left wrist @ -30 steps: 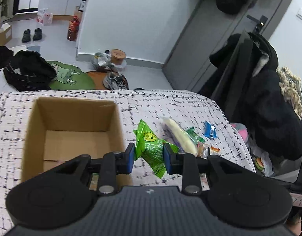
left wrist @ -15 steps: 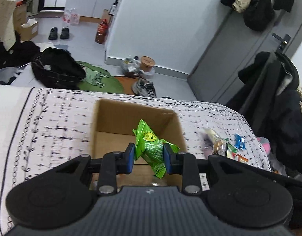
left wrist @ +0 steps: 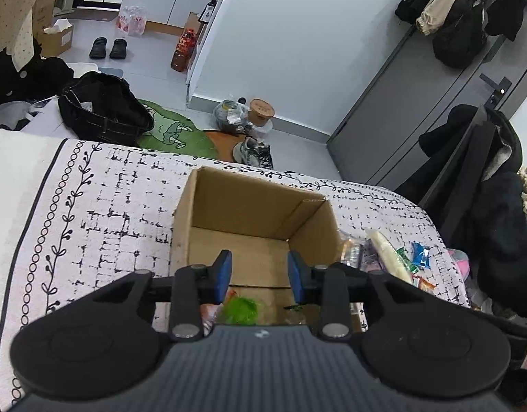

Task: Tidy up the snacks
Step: 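Lower both snacks into the cardboard box and open both grippers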

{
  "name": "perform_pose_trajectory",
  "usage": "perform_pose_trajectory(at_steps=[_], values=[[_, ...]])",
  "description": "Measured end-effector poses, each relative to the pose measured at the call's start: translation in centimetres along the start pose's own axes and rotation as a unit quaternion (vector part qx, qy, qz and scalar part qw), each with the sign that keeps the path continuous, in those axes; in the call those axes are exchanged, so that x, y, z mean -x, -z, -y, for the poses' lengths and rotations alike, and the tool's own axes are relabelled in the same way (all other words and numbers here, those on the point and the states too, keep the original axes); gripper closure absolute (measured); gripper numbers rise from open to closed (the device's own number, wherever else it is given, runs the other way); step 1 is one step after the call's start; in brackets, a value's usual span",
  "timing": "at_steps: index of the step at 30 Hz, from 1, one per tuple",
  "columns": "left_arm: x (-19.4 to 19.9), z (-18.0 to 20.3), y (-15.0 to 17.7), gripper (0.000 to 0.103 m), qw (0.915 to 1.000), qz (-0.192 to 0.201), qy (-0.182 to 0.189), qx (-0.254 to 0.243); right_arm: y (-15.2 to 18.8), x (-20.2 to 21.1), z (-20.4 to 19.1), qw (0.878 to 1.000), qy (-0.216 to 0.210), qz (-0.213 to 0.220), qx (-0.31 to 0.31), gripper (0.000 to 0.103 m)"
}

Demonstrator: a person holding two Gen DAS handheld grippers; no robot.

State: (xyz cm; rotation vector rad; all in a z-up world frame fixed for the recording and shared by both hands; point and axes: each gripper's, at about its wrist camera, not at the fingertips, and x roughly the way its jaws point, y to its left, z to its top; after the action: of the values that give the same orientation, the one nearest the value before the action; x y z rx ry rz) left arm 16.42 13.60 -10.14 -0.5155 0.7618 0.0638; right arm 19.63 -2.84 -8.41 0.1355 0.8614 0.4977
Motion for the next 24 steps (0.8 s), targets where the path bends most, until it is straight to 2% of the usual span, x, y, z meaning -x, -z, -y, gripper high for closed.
perform_pose_trajectory(at_steps=[6,8,12,14,16,20,24], values=[[0.2,-0.5,0.0,0.062,0.9998,0.003,-0.019,0.009,0.3,-0.2,-0.2,1.000,-0.005,-0.010,0.004,0.079],[0.4,-0.7,0.1,0.052,0.9996,0.009,-0.024,0.006,0.3,-0.1,0.0,1.000,-0.003,-0.010,0.005,0.077],[0.5,-0.2,0.3,0.041,0.9991,0.013,-0.040,-0.002,0.3,0.4,1.0,1.000,0.008,-0.012,-0.006,0.077],[0.4,0.4,0.4,0.031,0.9988,0.013,-0.047,-0.009,0.2,0.9,1.8,1.000,0.015,-0.010,-0.010,0.076],[0.3,1.3,0.4,0.027,0.9984,0.016,-0.050,-0.019,0.2,1.5,2.7,1.000,0.023,-0.007,-0.015,0.075],[0.1,3.4,0.6,0.023,0.9979,0.022,-0.043,-0.043,0.3,3.0,5.3,0.999,0.049,0.000,-0.014,0.072],[-0.8,5.7,1.0,0.018,0.9976,0.017,-0.021,-0.064,0.7,4.3,7.9,0.997,0.079,-0.001,-0.015,0.071]])
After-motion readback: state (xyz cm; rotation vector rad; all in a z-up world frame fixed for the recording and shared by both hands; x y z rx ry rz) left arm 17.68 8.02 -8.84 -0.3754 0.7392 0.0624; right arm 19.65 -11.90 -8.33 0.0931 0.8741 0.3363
